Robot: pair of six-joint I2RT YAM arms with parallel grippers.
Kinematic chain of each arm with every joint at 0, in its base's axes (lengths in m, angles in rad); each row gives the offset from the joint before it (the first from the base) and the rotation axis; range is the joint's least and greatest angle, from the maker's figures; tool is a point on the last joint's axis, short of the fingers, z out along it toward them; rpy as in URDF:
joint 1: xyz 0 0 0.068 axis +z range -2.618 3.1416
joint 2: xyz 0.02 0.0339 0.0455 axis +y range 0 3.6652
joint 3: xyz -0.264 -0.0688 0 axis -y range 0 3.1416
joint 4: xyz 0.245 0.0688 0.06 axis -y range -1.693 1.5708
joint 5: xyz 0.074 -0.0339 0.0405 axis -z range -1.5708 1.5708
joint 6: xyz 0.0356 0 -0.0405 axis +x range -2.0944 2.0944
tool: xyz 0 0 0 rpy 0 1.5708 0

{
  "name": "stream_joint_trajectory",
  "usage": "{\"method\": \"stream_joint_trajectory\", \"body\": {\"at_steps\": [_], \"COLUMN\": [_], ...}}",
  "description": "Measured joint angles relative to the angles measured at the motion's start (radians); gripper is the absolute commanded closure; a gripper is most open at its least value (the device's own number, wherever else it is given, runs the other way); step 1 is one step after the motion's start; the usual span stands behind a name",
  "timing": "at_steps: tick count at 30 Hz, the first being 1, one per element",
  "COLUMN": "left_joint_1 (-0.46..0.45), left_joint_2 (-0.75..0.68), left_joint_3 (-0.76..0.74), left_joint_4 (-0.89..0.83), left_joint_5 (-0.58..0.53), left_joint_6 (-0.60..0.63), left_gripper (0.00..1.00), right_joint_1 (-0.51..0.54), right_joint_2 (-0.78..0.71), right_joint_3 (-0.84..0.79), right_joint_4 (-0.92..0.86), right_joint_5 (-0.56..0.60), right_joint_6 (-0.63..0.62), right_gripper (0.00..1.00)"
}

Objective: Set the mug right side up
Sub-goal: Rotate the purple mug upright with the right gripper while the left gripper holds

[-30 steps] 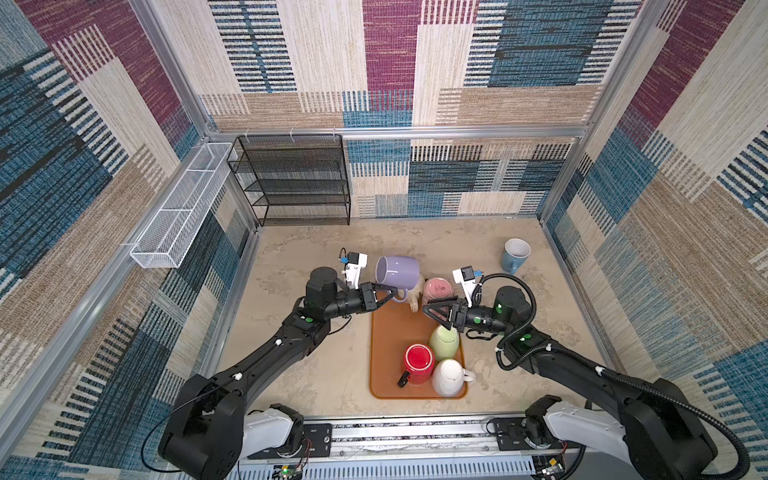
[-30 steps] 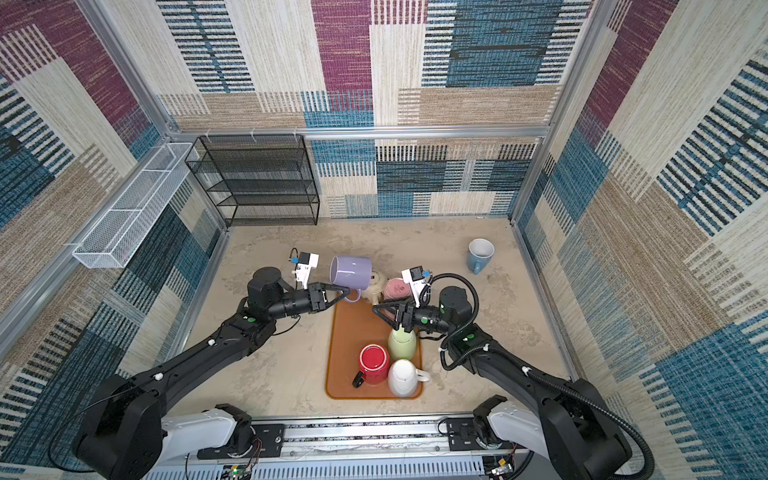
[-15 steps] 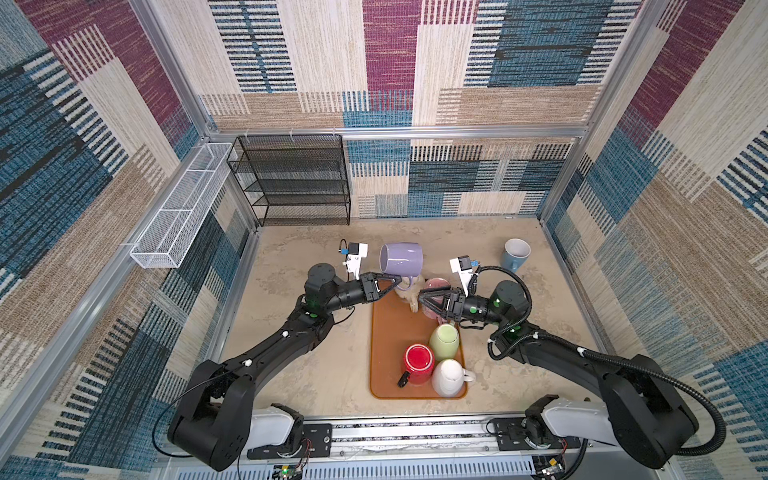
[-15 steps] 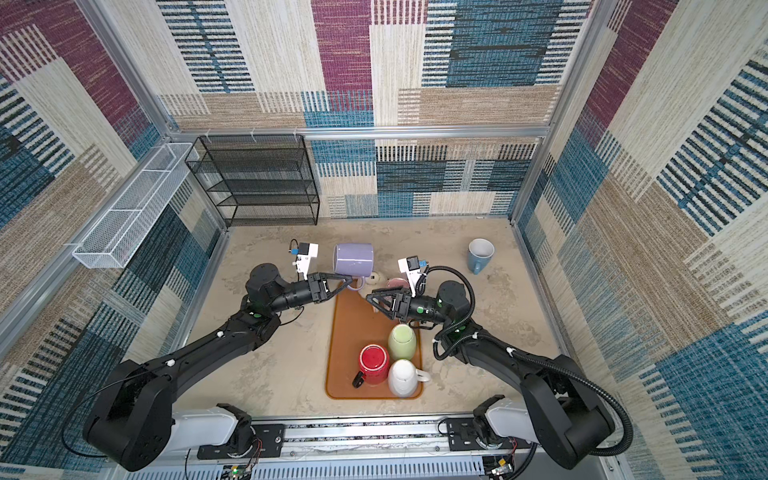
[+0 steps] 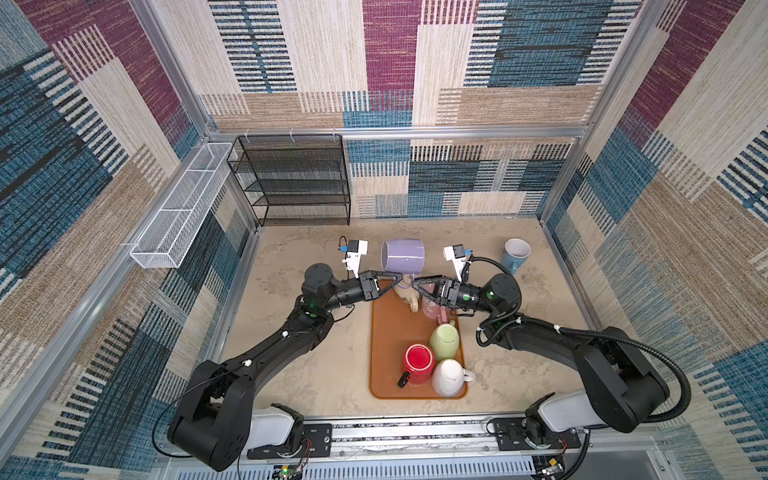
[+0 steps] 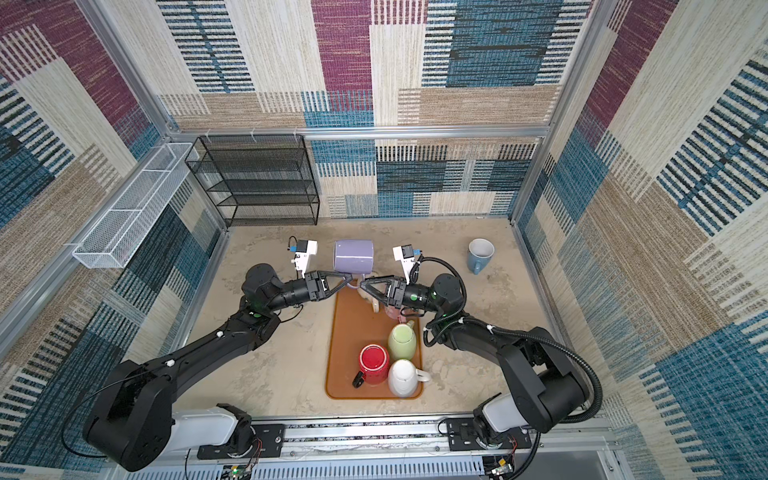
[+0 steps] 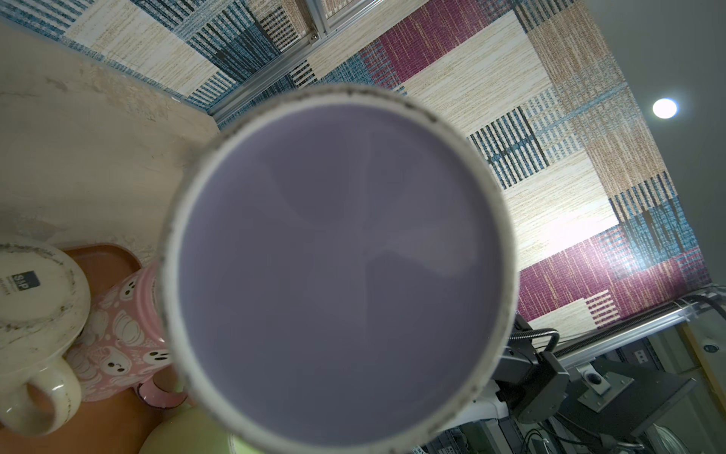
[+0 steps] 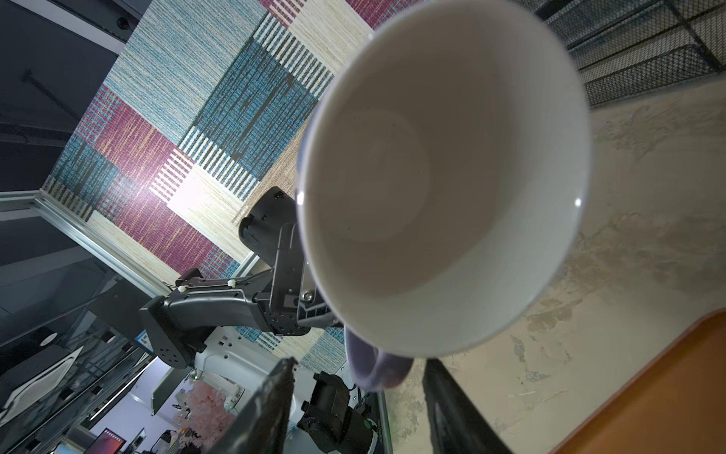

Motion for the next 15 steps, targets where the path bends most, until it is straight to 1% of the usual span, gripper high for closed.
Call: {"method": "stream_joint_trajectory", "body": {"at_steps": [8, 15], "left_joint_1": [-0.005, -0.02], "left_joint_2": [-0.003, 0.011], "left_joint_3": [0.001, 0.005], "left_joint_4": [0.008, 0.029], "left_joint_5": [0.003, -0.003], "left_joint_6": [-0.002, 0.002], "left_gripper": [1.0, 1.0], "right_joint_1": [0.0, 0.0], "right_joint_2": [0.084, 0.114], "right_joint_3": [0.031, 0.052], "right_joint_4": [0.121, 0.157], "right_joint_5": [-0.017, -0.034], "right_joint_6": [0.116, 0.182], "right_gripper": [0.54, 0.63]}}
